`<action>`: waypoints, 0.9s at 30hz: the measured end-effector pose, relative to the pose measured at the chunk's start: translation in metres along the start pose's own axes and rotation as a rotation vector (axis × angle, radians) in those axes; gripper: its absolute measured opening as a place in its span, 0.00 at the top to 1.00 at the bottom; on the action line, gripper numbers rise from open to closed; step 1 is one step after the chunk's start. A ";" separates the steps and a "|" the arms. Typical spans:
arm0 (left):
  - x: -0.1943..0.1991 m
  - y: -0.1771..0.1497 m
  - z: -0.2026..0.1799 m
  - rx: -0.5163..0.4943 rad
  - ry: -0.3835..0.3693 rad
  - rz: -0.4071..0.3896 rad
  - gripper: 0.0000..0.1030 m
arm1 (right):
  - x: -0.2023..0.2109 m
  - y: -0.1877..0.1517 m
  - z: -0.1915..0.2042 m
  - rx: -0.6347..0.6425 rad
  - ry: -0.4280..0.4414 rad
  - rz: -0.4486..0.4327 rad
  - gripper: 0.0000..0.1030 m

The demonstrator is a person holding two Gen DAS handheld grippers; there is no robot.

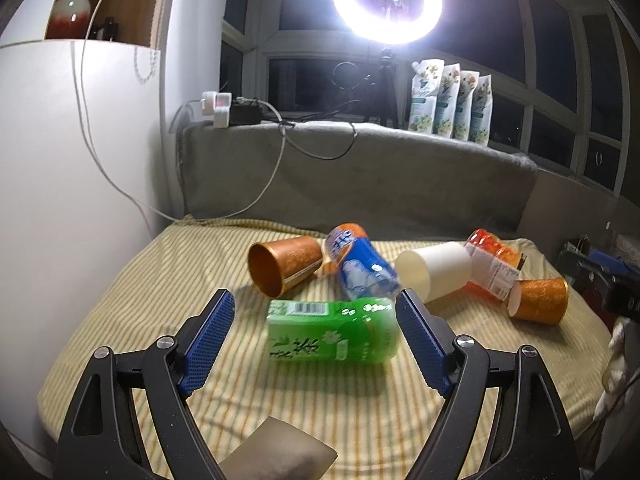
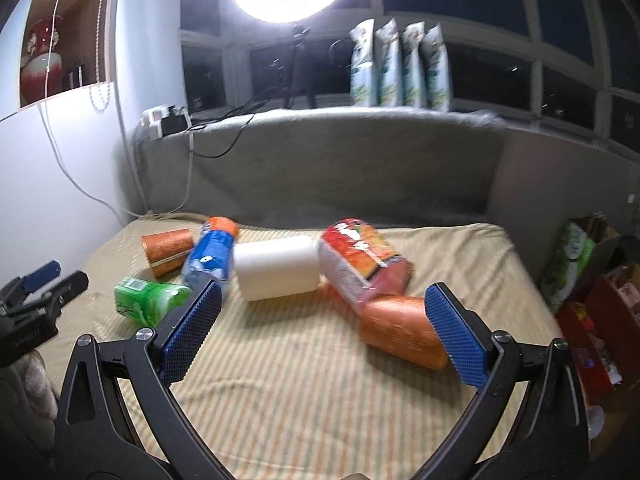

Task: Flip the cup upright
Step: 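Move the right tool down to the blue Arctic Ocean bottle and close on it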

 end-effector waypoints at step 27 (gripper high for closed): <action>-0.022 -0.024 0.077 0.089 0.072 0.147 0.20 | -0.196 0.055 0.120 0.109 0.439 0.374 0.11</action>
Point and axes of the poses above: each gripper's, at about its wrist camera, not at the fingertips, and x roughly against the way its jaws point, z to its left, y to its top, the point moved 8 cm from there along -x, roughly the way its jaws point, and after that the axes turned 15 degrees about x, right-handed, at the moved point
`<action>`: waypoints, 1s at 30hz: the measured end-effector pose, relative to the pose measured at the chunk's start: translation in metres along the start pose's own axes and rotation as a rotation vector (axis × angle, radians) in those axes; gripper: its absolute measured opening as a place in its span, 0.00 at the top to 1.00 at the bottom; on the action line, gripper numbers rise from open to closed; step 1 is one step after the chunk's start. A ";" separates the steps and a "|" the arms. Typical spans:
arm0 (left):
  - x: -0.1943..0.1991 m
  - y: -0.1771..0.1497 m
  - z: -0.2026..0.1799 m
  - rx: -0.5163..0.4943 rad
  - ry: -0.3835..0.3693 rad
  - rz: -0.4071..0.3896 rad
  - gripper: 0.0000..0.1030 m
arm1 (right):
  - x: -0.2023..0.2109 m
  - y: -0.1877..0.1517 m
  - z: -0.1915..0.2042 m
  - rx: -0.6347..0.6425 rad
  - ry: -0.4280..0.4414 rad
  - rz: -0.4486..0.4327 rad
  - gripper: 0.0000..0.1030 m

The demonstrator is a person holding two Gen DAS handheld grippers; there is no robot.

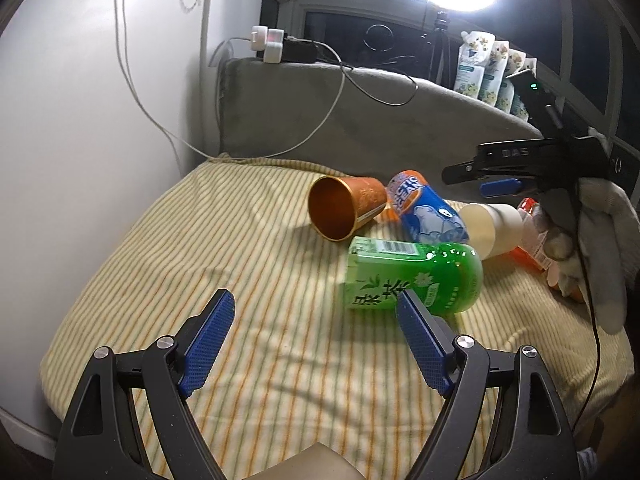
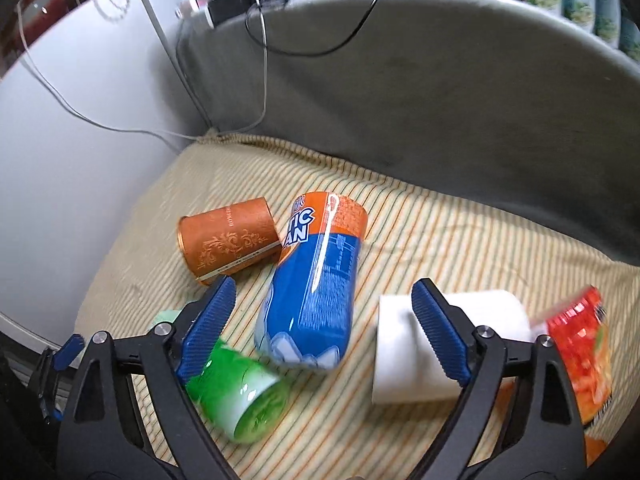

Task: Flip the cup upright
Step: 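Move the right tool down to the blue Arctic Ocean bottle and close on it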

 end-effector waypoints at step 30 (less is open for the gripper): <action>0.009 0.008 0.012 0.014 0.021 -0.023 0.20 | -0.078 0.010 0.014 -0.006 -0.012 0.200 0.38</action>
Point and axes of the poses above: each gripper's, at about its wrist camera, not at the fingertips, and x roughly against the way its jaws point, z to its left, y to its top, the point moved 8 cm from there along -x, roughly the way its jaws point, and after that the axes turned 15 degrees about x, right-handed, at the moved point
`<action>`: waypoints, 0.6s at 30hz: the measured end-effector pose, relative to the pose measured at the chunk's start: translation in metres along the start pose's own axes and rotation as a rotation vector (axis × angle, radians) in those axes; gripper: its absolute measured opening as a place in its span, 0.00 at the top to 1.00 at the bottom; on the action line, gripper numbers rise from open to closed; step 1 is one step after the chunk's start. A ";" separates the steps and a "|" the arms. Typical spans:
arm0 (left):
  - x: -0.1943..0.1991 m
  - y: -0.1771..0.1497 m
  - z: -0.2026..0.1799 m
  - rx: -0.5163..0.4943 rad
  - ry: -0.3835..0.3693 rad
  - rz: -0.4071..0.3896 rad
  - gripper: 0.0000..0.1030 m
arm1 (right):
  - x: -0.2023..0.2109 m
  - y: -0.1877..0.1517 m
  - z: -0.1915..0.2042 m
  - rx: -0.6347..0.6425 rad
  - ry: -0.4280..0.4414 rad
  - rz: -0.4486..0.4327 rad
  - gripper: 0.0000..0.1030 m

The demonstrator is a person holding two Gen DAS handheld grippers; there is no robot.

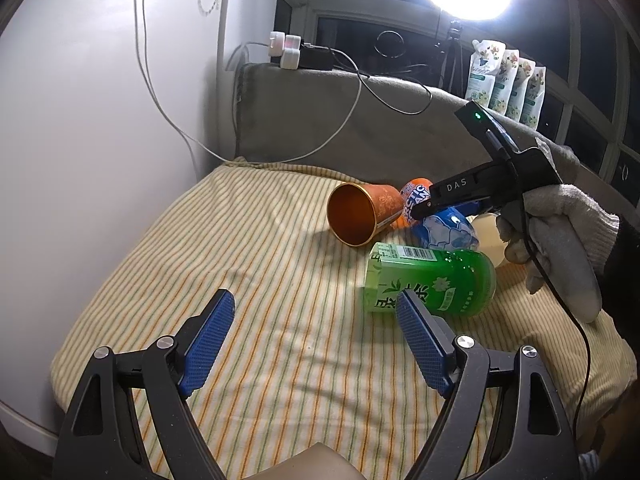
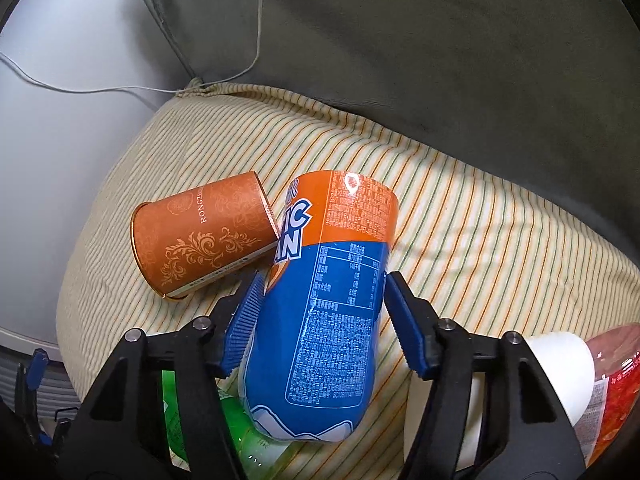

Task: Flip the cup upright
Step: 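Move the right tool down to the blue Arctic Ocean bottle and close on it, then lift the bottle with the right tool and rotate it toward the left tool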

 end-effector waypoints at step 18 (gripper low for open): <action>0.011 0.006 -0.008 -0.022 0.000 -0.030 0.20 | 0.060 0.012 0.001 -0.068 0.045 -0.124 0.40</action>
Point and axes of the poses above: each gripper's, at about its wrist camera, not at the fingertips, and x roughly against the way its jaws point, z to its left, y to its top, the point moved 8 cm from there along -x, roughly the way its jaws point, and after that the axes turned 15 degrees about x, right-handed, at the moved point
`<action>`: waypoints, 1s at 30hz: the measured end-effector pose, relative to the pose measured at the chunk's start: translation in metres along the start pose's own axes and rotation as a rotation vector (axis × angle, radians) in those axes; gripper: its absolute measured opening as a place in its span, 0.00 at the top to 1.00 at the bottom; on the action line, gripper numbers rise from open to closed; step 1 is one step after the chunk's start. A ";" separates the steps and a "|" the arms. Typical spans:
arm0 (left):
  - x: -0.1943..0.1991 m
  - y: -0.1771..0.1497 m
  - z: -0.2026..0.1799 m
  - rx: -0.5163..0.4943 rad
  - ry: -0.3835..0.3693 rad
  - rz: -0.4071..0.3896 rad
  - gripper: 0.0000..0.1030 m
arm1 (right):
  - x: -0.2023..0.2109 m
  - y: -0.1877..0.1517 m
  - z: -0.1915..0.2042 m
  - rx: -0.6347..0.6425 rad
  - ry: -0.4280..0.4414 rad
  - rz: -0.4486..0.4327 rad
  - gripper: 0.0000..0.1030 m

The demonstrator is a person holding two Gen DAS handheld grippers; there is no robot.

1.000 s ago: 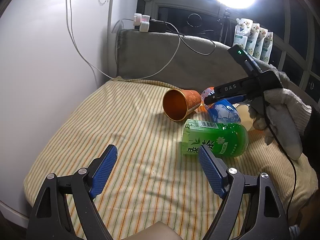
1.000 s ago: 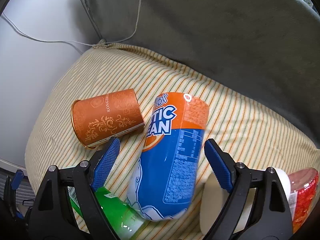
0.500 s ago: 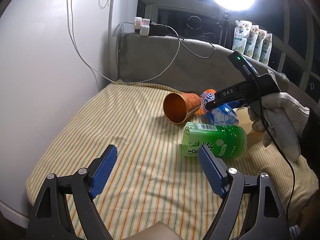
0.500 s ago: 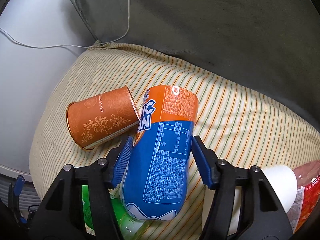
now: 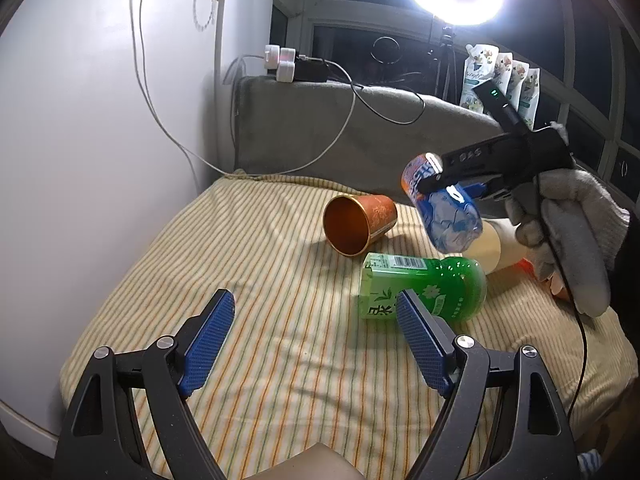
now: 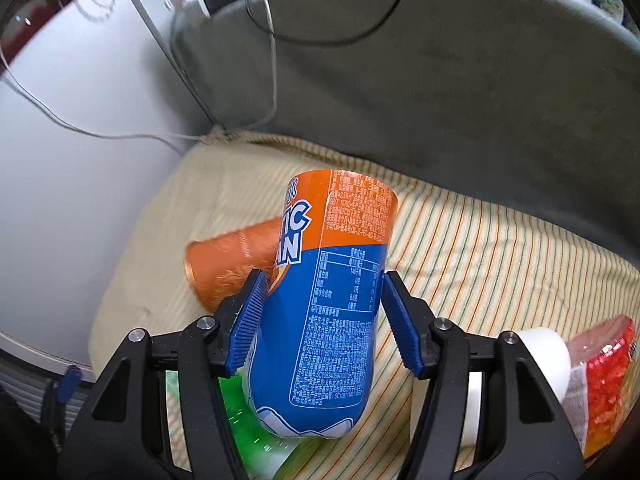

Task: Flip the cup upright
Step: 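Lift the bottle with the right tool and rotate it toward the left tool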

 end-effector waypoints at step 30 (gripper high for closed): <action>-0.009 -0.063 -0.103 -0.060 -0.228 0.299 0.20 | 0.096 -0.193 0.007 -0.194 0.122 0.098 0.40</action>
Point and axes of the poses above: each gripper's, at about its wrist camera, not at the fingertips, and x roughly against the way its jaws point, z to its left, y to its top, the point moved 8 cm from there along -x, roughly the way its jaws point, and after that the axes turned 15 degrees about x, right-handed, at the moved point
